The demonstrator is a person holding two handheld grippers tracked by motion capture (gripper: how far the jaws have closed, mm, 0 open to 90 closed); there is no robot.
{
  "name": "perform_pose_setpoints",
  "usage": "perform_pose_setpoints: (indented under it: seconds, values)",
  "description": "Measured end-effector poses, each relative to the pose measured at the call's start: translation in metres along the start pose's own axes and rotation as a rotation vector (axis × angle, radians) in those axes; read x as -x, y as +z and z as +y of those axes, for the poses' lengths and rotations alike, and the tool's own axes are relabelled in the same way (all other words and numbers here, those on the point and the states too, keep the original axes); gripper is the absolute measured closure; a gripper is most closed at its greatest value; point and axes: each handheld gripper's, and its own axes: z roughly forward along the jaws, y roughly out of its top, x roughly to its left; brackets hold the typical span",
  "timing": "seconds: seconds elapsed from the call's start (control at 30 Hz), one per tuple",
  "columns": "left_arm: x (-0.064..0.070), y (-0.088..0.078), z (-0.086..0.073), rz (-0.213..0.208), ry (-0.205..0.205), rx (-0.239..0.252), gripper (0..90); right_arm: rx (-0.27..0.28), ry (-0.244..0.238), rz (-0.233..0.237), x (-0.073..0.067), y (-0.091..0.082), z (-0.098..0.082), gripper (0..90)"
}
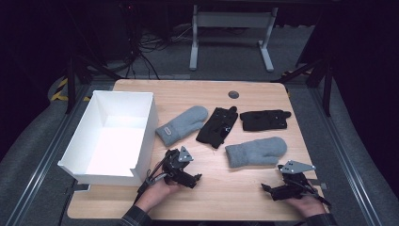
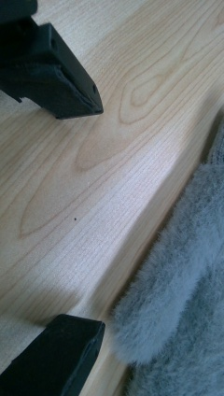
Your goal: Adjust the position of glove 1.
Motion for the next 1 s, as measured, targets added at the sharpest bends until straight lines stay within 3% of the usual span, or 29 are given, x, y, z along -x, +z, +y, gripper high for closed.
perform_pose_setpoints:
  seconds: [0.1, 0.2, 0.33, 0.53, 0.7, 0.87, 1.0]
  values:
    - [0.000, 0.000, 0.000, -0.006, 0.006, -0.001, 0.0, -0.006, -0.003, 0.003, 0.000, -0.001, 0.000, 2.3]
    - [-0.002, 0.000, -0.001, -0.022, 0.021, 0.002, 0.0, -0.017, -0.017, 0.010, -0.002, -0.006, 0.004, 17.3]
    - [-0.004, -0.002, 0.000, -0.032, 0.043, -0.018, 0.4, 0.005, -0.027, 0.011, -0.003, -0.012, 0.009, 28.8]
    - [-0.002, -0.005, 0.000, -0.045, 0.057, -0.038, 0.6, 0.076, -0.011, -0.004, 0.001, -0.020, 0.023, 53.4]
    - [-0.002, -0.010, -0.007, -0.056, 0.063, -0.038, 0.1, 0.069, -0.011, -0.009, 0.010, -0.014, 0.034, 73.1]
    - [-0.005, -0.011, -0.012, -0.070, 0.077, -0.008, 0.0, 0.056, -0.013, -0.003, 0.015, -0.004, 0.044, 88.2]
    - [-0.006, -0.010, -0.012, -0.077, 0.081, 0.004, 0.0, 0.057, -0.008, 0.003, 0.021, 0.003, 0.052, 89.8]
